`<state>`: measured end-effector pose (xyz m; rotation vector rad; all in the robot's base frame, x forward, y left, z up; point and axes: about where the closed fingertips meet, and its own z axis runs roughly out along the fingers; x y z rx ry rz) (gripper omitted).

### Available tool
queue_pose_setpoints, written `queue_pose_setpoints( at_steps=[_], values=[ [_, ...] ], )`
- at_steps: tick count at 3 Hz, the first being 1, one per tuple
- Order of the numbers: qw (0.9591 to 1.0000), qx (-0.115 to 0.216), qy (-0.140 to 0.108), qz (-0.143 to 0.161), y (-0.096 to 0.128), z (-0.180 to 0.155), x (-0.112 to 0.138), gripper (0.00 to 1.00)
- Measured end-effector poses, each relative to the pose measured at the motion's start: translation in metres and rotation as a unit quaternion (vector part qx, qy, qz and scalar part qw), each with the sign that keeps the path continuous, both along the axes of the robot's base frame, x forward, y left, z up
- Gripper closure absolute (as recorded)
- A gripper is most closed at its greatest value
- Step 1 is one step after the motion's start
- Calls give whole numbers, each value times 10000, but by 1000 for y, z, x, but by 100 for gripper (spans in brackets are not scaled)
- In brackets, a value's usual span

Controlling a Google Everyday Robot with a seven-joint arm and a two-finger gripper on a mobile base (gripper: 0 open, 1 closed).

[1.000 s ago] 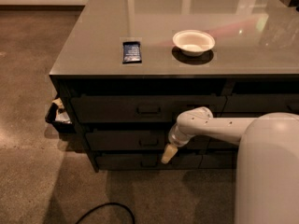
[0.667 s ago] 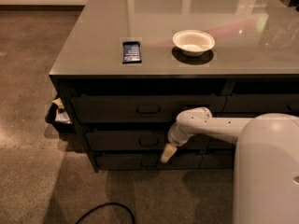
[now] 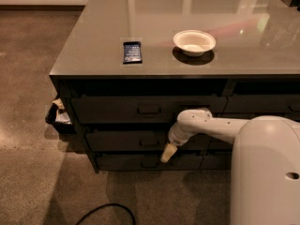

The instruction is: Open middle drawer

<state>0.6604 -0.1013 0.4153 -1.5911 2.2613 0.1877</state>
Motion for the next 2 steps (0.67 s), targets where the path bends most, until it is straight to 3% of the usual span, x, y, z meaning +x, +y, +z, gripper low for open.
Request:
queue_pose_setpoints(
  at_steps=[1, 2],
  values=[
    [10000, 47, 73, 2, -1, -8, 3, 0],
    [9999, 61, 95, -16, -3, -10, 3, 9]
  ],
)
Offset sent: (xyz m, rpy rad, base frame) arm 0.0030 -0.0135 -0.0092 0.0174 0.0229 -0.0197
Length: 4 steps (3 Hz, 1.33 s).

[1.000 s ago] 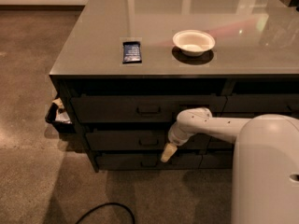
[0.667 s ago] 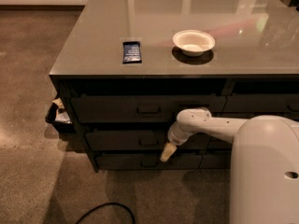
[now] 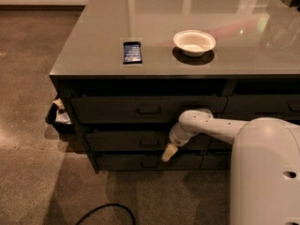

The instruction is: Open middle drawer

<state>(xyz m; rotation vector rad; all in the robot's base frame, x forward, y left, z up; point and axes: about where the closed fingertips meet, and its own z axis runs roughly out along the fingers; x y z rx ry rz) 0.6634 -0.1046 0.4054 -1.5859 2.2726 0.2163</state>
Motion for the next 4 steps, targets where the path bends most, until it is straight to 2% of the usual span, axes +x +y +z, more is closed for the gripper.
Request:
queue_pose_setpoints(
  at_steps=[2, 3, 4],
  values=[
    [9999, 0, -32, -116, -12, 5, -12, 20],
    [9999, -23, -35, -109, -15, 9, -17, 21],
    [9999, -89, 44, -63, -18, 9, -24, 26]
  ],
)
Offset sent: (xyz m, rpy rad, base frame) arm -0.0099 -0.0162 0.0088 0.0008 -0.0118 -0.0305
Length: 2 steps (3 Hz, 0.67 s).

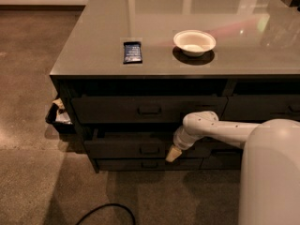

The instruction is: Open middle drawer

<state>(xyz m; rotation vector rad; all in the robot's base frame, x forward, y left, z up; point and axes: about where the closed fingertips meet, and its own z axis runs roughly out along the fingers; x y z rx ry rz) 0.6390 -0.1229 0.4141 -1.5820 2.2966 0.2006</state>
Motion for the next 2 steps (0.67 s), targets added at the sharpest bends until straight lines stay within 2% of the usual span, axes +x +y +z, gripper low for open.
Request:
queue_pose_setpoints(
  at_steps=[1, 2],
  values=[
    [9999, -63, 93, 24, -4, -2, -6, 33],
    [9999, -63, 94, 24, -4, 1, -6, 34]
  ],
)
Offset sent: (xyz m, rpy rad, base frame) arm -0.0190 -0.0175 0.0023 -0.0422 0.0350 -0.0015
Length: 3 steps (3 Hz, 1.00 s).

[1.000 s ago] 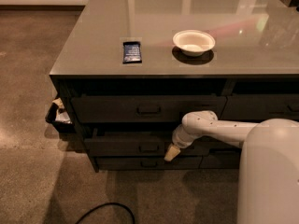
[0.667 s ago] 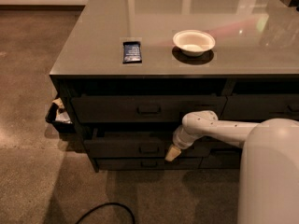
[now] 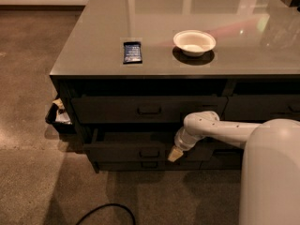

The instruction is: Open middle drawer

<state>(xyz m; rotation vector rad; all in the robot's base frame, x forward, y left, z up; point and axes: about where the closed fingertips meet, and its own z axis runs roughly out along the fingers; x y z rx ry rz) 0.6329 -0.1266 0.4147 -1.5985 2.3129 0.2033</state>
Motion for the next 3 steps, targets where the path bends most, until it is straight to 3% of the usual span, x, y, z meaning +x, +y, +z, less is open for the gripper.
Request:
queue_pose_setpoints(
  at_steps=[2, 3],
  values=[
    [9998, -185, 42, -70, -14, 4, -20, 38],
    [9996, -259, 19, -91, -18, 9, -30, 51]
  ],
)
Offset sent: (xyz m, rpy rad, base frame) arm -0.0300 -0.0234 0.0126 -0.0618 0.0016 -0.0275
